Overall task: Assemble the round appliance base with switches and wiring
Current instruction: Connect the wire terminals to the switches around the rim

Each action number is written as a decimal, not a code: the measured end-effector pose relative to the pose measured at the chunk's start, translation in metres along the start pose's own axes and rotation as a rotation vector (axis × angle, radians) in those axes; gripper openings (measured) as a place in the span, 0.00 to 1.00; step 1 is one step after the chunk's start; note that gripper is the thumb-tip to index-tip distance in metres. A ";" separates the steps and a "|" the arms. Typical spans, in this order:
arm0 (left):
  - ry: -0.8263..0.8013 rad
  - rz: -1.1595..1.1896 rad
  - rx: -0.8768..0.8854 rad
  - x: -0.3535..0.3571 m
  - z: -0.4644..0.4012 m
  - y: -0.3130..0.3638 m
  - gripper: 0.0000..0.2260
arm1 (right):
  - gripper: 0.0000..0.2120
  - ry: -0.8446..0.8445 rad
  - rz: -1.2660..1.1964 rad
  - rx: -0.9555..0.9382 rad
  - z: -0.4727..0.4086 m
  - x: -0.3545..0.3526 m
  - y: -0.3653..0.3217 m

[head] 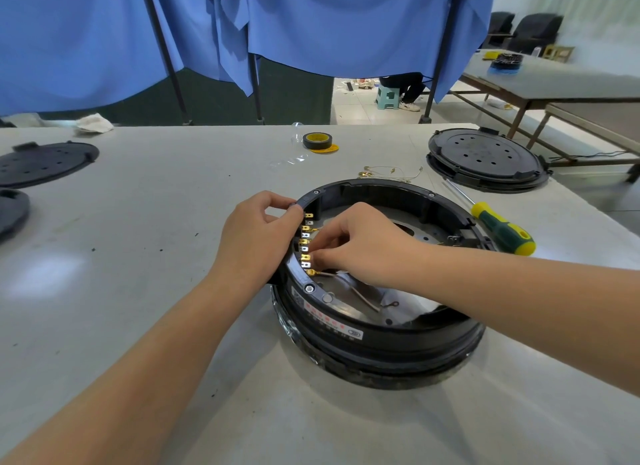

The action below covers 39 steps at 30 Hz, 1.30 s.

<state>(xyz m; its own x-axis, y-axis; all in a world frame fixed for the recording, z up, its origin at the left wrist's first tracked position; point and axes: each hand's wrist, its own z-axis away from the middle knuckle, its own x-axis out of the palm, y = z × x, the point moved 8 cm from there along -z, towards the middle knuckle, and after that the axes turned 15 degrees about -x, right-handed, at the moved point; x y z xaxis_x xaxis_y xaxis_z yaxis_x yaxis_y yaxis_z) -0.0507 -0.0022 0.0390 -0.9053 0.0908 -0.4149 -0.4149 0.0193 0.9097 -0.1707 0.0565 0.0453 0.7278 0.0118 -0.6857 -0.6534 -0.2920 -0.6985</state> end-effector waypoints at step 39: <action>0.043 0.064 -0.010 -0.003 -0.001 -0.005 0.03 | 0.06 -0.074 0.014 -0.016 0.011 0.006 -0.007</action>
<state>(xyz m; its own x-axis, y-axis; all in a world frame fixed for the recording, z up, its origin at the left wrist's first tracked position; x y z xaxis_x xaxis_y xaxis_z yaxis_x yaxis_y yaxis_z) -0.0461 -0.0038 0.0355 -0.9331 0.0491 -0.3561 -0.3563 0.0049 0.9344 -0.1639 0.0688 0.0439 0.7006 0.0783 -0.7092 -0.6598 -0.3074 -0.6857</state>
